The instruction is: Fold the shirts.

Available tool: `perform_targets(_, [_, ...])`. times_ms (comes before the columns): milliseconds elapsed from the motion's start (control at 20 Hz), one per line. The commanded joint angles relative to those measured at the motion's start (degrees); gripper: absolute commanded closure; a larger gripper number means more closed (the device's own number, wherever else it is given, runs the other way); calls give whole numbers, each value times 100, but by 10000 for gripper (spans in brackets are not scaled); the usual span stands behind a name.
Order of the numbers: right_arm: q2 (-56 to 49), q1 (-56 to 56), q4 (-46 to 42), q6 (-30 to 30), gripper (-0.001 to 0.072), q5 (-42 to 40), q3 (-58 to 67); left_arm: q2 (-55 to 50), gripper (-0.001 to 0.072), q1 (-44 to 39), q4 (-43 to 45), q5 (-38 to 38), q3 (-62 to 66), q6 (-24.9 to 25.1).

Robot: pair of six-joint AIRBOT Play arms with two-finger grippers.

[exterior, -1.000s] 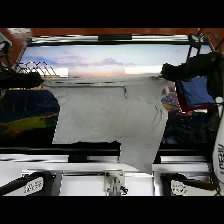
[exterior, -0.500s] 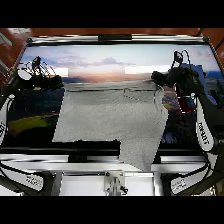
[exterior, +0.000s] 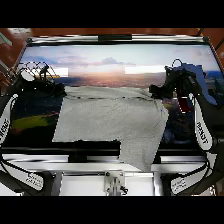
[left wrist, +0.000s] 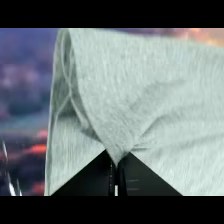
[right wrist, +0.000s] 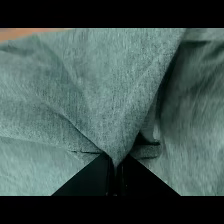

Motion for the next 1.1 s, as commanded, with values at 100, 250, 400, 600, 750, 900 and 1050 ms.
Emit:
perform_targets(100, [17, 22, -809, 330, 632, -938, -105, -142, 675, 66, 466, -1211, 0, 79])
perform_targets(250, [11, 24, -929, 350, 632, -1075, -105, -144, 675, 223, 496, -1213, 15, 79])
perform_targets(400, [11, 24, -815, 350, 631, -1078, -105, -146, 675, 402, 452, -1154, 26, 13])
perform_targets(600, [13, 31, -382, 350, 522, -1086, -105, -212, 654, 278, 341, -1169, 26, 15])
perform_targets(750, [125, -4, -472, 212, 202, -1419, -98, -214, 0, 173, 319, -1471, 28, 15])
perform_targets(900, [719, -76, -1005, 96, 202, -1805, -98, -55, 3, 299, 321, -2170, 26, 15])
perform_targets(1050, [1434, -356, -1633, -170, 202, -2577, -129, 459, 3, 625, 323, -2815, -162, 256])
